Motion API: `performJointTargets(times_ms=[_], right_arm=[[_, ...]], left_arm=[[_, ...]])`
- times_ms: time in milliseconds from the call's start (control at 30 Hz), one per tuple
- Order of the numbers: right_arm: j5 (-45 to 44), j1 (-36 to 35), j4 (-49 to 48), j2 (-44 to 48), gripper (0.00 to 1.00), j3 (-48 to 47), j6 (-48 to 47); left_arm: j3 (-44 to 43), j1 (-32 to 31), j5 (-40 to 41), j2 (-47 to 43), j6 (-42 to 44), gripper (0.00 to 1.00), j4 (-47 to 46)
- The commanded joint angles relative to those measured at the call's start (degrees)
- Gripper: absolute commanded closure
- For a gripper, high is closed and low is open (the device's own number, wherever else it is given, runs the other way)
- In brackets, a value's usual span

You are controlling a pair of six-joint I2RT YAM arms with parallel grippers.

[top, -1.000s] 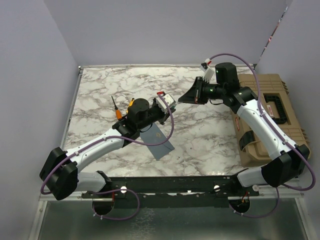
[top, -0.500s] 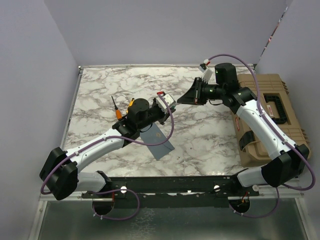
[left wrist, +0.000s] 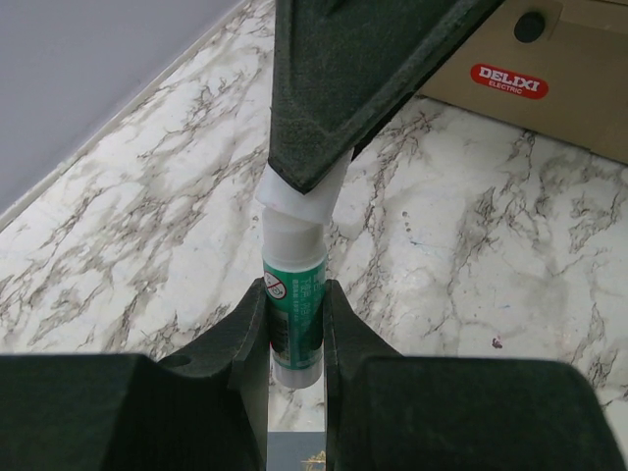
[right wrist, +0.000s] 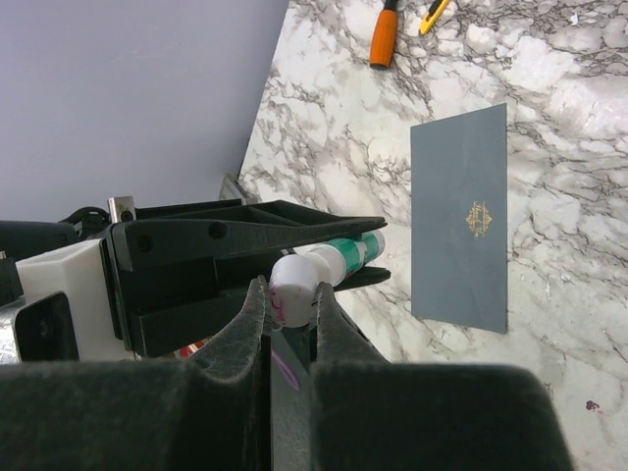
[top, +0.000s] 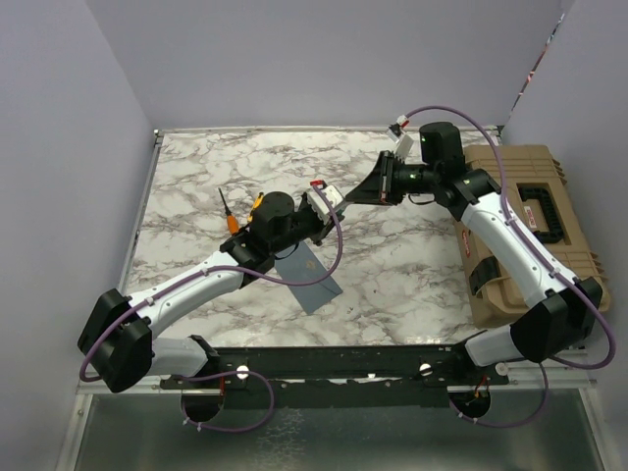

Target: Place the letter into the envelope and seal it

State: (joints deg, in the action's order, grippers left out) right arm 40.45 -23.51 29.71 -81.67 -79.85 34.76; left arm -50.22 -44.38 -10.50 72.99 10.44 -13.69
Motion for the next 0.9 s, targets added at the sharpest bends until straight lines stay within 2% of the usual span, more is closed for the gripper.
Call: performJointTargets(times_ms=[0, 267, 533, 867], right_arm=[[0.41, 0.13, 4.0, -2.14, 1.0, -2.22, -2.2], [0.29, 0.13, 1.01, 0.75, 1.0, -2.06, -0.92], [-6.61, 0.13, 3.77, 2.91, 1.0, -1.33, -2.53], [-2.73, 0.13, 1.21, 2.06, 1.0, 1.45, -1.04]], left_arm=[[-2.86, -0.29, -2.42, -0.17, 1.5, 1.0, -0.11], [-2.12, -0.34, 0.0, -0.04, 2.53, 1.0, 0.19], [-1.05, -0.32, 2.33, -0.73, 2.64, 1.0, 0.35], [-1.18, -0.34, 0.83, -1.49, 1.92, 1.0, 0.32]])
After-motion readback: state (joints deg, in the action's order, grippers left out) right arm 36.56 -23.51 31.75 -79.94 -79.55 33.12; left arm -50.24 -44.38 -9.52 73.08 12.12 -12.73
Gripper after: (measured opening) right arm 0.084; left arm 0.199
